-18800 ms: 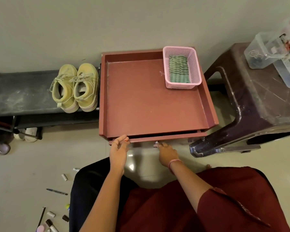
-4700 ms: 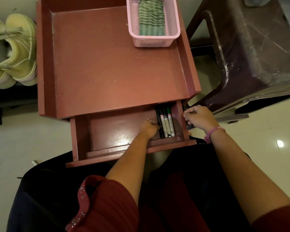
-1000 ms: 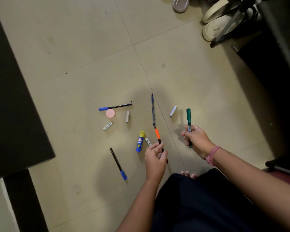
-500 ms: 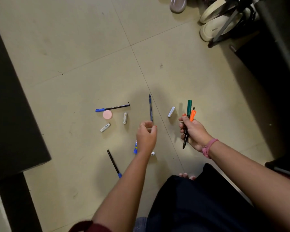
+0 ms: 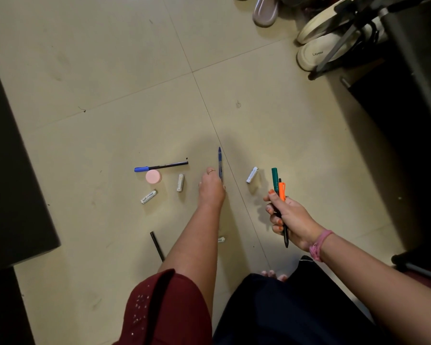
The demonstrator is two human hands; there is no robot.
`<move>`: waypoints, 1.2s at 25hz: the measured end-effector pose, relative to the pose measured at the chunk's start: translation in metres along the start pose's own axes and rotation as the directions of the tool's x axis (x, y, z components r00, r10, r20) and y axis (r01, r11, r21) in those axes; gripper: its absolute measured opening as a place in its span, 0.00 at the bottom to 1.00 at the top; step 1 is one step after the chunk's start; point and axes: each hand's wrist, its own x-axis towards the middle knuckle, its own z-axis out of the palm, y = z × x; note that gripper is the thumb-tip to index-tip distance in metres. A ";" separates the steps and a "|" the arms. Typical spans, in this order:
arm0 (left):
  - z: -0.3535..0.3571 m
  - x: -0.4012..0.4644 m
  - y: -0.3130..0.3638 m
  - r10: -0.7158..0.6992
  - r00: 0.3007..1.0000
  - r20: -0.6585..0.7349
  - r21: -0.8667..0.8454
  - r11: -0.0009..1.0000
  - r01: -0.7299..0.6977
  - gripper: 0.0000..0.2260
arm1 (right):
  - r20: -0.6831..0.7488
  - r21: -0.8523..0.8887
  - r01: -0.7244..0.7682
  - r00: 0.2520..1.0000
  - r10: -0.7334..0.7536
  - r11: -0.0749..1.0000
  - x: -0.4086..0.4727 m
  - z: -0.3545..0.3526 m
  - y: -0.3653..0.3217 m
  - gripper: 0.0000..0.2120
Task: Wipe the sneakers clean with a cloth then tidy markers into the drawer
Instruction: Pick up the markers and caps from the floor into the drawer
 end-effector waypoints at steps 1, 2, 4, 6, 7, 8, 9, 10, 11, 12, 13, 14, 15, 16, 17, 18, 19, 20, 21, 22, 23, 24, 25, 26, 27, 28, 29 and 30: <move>0.000 0.000 -0.001 -0.013 1.000 0.013 0.011 1.000 0.013 0.14 | -0.003 -0.008 -0.003 1.000 0.003 1.000 0.000 -0.001 0.001 0.12; -0.001 -0.001 -0.001 -0.023 0.999 0.036 0.027 0.999 0.022 0.15 | -0.009 -0.016 -0.008 1.000 0.008 1.000 0.001 -0.001 0.003 0.12; -0.006 -0.004 0.000 -0.011 0.997 0.080 0.088 0.996 0.004 0.17 | -0.016 -0.015 -0.011 1.000 0.011 1.000 0.001 -0.001 0.005 0.11; -0.019 -0.003 0.000 0.053 0.996 0.071 0.123 0.990 -0.062 0.16 | -0.017 -0.015 -0.011 1.000 0.011 1.000 0.001 -0.001 0.004 0.11; -0.028 0.000 -0.003 0.085 0.996 0.032 0.118 0.989 -0.088 0.16 | -0.017 -0.021 -0.013 1.000 0.013 1.000 0.001 -0.001 0.003 0.11; -0.039 0.006 -0.009 0.093 0.995 -0.025 0.102 0.991 -0.090 0.15 | -0.016 -0.028 -0.012 1.000 0.011 1.000 0.002 -0.001 0.001 0.11; -0.052 0.013 -0.016 0.084 0.992 -0.091 0.084 0.994 -0.077 0.14 | -0.018 -0.029 -0.007 1.000 0.007 1.000 0.002 -0.002 0.000 0.11; -0.066 0.020 -0.025 0.075 0.984 -0.159 0.101 0.993 -0.059 0.14 | -0.023 -0.026 -0.002 1.000 0.002 1.000 0.003 -0.002 -0.001 0.11; -0.080 0.027 -0.035 0.076 0.973 -0.216 0.155 0.987 -0.043 0.13 | -0.029 -0.020 0.002 1.000 -0.002 1.000 0.004 -0.003 -0.002 0.11; -0.093 0.033 -0.045 0.085 0.967 -0.242 0.232 0.972 -0.027 0.13 | -0.034 -0.014 0.005 0.999 -0.006 1.000 0.005 -0.004 -0.003 0.11; -0.103 0.039 -0.054 0.086 0.967 -0.240 0.307 0.952 -0.009 0.14 | -0.037 -0.012 0.005 0.999 -0.006 1.000 0.006 -0.004 -0.004 0.11; -0.109 0.045 -0.061 0.075 0.974 -0.212 0.377 0.926 0.011 0.14 | -0.037 -0.015 0.003 0.999 -0.003 1.000 0.006 -0.004 -0.003 0.11; -0.111 0.050 -0.066 0.070 0.982 -0.175 0.439 0.898 0.014 0.14 | -0.035 -0.018 -0.003 0.999 0.002 1.000 0.006 -0.004 -0.003 0.11; -0.112 0.054 -0.070 0.070 0.988 -0.134 0.492 0.870 0.005 0.13 | -0.033 -0.018 -0.009 0.999 0.008 1.000 0.007 -0.003 -0.002 0.11; -0.110 0.057 -0.072 0.068 0.992 -0.107 0.529 0.848 -0.001 0.12 | -0.032 -0.016 -0.014 0.999 0.013 1.000 0.007 -0.003 0.000 0.11; -0.108 0.059 -0.074 0.064 0.994 -0.094 0.553 0.833 -0.001 0.11 | -0.029 -0.011 -0.017 0.999 0.017 1.000 0.007 -0.002 0.001 0.11; -0.107 0.060 -0.075 0.078 0.993 -0.088 0.577 0.817 -0.014 0.11 | -0.026 -0.005 -0.019 0.999 0.019 1.000 0.007 -0.002 0.002 0.11; -0.106 0.061 -0.076 0.120 0.989 -0.084 0.616 0.786 -0.043 0.11 | -0.025 0.001 -0.020 0.999 0.020 1.000 0.007 -0.002 0.004 0.11; -0.106 0.061 -0.076 0.183 0.980 -0.084 0.667 0.740 -0.081 0.11 | -0.025 0.008 -0.022 0.999 0.022 1.000 0.006 -0.002 0.005 0.11; -0.109 0.061 -0.073 0.255 0.963 -0.086 0.709 0.695 -0.120 0.10 | -0.023 0.011 -0.023 0.999 0.023 1.000 0.006 -0.003 0.006 0.11; -0.113 0.060 -0.069 0.319 0.943 -0.093 0.726 0.670 -0.155 0.11 | -0.023 0.010 -0.027 0.999 0.027 1.000 0.005 -0.004 0.006 0.11; -0.118 0.059 -0.064 0.372 0.922 -0.107 0.715 0.673 -0.189 0.11 | -0.026 0.012 -0.031 0.999 0.031 0.999 0.004 -0.005 0.007 0.10; -0.124 0.058 -0.059 0.402 0.905 -0.137 0.672 0.710 -0.213 0.11 | -0.026 0.016 -0.027 0.999 0.027 1.000 0.004 -0.005 0.006 0.10; -0.130 0.056 -0.056 0.387 0.904 -0.180 0.579 0.785 -0.221 0.11 | -0.028 0.019 -0.023 0.999 0.023 1.000 0.003 -0.006 0.005 0.10; -0.136 0.052 -0.057 0.325 0.921 -0.213 0.439 0.874 -0.207 0.11 | -0.032 0.019 -0.020 0.999 0.021 1.000 0.002 -0.006 0.003 0.10; -0.143 0.044 -0.059 0.252 0.943 -0.219 0.283 0.941 -0.186 0.11 | -0.035 0.020 -0.016 0.999 0.016 1.000 0.000 -0.007 0.001 0.10; -0.147 0.034 -0.066 0.185 0.962 -0.202 0.145 0.977 -0.157 0.10 | -0.035 0.026 -0.011 0.999 0.012 1.000 -0.002 -0.007 -0.001 0.10; -0.148 0.019 -0.078 0.127 0.974 -0.190 0.036 0.992 -0.123 0.09 | -0.030 0.029 -0.008 1.000 0.009 1.000 -0.003 -0.006 -0.004 0.10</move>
